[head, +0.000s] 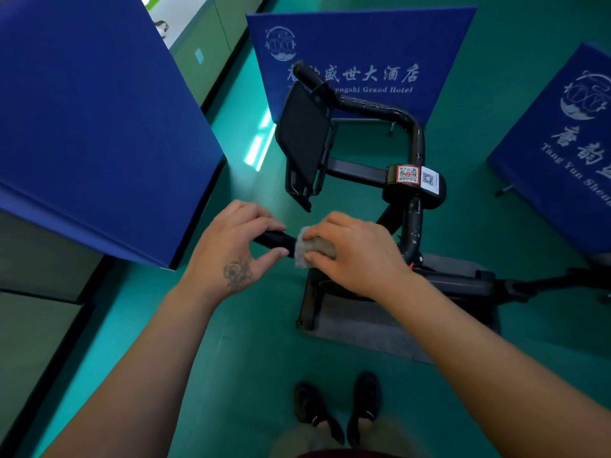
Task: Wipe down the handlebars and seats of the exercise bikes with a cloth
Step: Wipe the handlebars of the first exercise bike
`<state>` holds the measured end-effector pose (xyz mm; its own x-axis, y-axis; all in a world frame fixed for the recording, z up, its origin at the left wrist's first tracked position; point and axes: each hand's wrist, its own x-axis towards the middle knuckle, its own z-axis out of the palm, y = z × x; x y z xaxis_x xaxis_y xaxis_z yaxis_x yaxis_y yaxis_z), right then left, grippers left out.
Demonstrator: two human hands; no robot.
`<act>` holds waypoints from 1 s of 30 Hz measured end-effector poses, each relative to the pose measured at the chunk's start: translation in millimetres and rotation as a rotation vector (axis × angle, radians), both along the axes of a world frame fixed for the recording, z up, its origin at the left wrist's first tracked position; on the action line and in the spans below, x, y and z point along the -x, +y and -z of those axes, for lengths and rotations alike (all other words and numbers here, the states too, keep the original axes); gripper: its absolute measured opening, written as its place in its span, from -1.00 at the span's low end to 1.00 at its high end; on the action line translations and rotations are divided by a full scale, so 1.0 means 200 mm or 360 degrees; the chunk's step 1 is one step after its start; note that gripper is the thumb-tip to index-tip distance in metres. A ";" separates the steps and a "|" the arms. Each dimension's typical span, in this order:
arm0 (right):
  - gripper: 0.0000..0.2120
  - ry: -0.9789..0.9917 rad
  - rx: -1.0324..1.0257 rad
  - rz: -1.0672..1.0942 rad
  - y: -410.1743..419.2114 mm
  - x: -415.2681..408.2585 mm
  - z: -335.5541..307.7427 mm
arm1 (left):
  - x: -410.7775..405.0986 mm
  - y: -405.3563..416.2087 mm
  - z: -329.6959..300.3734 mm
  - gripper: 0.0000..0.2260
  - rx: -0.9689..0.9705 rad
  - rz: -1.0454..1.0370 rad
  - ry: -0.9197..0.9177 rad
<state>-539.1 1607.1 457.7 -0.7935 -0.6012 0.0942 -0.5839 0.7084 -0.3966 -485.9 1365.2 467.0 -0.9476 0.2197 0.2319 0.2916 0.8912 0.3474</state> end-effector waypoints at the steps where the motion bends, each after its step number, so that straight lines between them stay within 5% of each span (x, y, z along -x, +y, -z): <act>1: -0.67 0.0006 -0.0021 -0.0016 -0.03 0.00 0.01 | 0.00 0.00 0.00 -0.71 -0.0004 -0.0007 -0.0005; 14: -0.73 -0.0059 -0.0044 0.0165 0.38 -0.03 0.07 | -0.01 0.02 0.02 -0.76 -0.0077 -0.0079 -0.0009; 23: -0.70 -0.0004 -0.0042 0.0050 0.12 -0.01 0.03 | -0.01 0.03 0.03 -0.77 -0.0067 -0.0082 -0.0010; 30: -0.75 -0.0035 0.0005 0.0112 0.33 -0.02 0.07 | -0.02 0.04 0.04 -0.77 -0.0105 -0.0093 0.0034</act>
